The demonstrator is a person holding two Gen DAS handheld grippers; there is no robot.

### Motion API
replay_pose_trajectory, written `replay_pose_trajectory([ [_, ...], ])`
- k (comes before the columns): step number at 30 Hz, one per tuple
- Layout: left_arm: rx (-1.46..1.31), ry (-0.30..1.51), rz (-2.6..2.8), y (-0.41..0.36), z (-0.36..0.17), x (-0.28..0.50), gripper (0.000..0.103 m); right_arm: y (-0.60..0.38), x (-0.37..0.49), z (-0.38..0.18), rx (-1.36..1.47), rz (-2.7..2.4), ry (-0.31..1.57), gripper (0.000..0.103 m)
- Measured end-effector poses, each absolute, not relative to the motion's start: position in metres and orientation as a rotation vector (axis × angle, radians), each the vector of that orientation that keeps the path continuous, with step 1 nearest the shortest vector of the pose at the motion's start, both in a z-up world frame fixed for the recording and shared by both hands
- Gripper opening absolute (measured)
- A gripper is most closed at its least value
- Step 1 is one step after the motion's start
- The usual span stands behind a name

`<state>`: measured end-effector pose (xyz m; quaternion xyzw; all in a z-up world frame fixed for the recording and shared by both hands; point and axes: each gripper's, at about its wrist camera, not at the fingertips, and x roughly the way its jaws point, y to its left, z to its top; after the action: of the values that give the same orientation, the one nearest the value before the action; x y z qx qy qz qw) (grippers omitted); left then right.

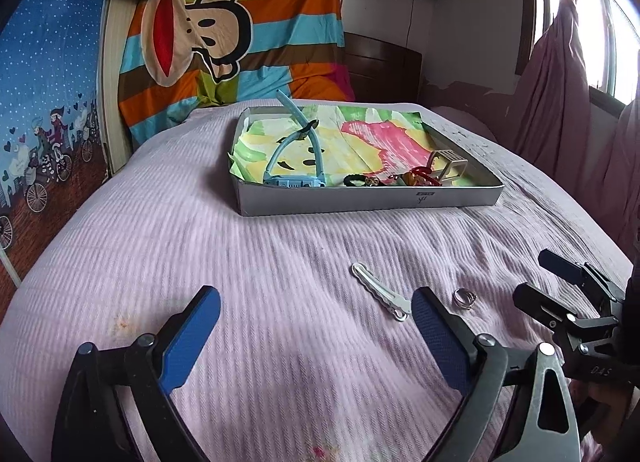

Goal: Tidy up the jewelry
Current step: 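Grasp the white hair clip with left tool while right tool grasps the silver ring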

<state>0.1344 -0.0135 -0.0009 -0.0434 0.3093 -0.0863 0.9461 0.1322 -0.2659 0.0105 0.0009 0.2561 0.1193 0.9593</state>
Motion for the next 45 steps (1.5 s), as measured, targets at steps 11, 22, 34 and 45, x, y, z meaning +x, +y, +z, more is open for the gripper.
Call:
replay_pose_trajectory([
  [11, -0.054, 0.713, -0.306, -0.033, -0.01, 0.147, 0.056, -0.253, 0.138, 0.001, -0.037, 0.318, 0.58, 0.062],
  [22, -0.048, 0.817, -0.398, -0.05, -0.022, 0.165, 0.039, -0.24, 0.142, -0.009, -0.072, 0.384, 0.634, 0.037],
  [34, -0.096, 0.88, -0.375, -0.055, -0.031, 0.183, 0.033, -0.232, 0.151, -0.02, -0.083, 0.402, 0.681, 0.024],
  [45, -0.116, 0.832, -0.33, -0.045, -0.038, 0.177, 0.016, -0.229, 0.161, -0.025, -0.076, 0.42, 0.711, 0.024],
])
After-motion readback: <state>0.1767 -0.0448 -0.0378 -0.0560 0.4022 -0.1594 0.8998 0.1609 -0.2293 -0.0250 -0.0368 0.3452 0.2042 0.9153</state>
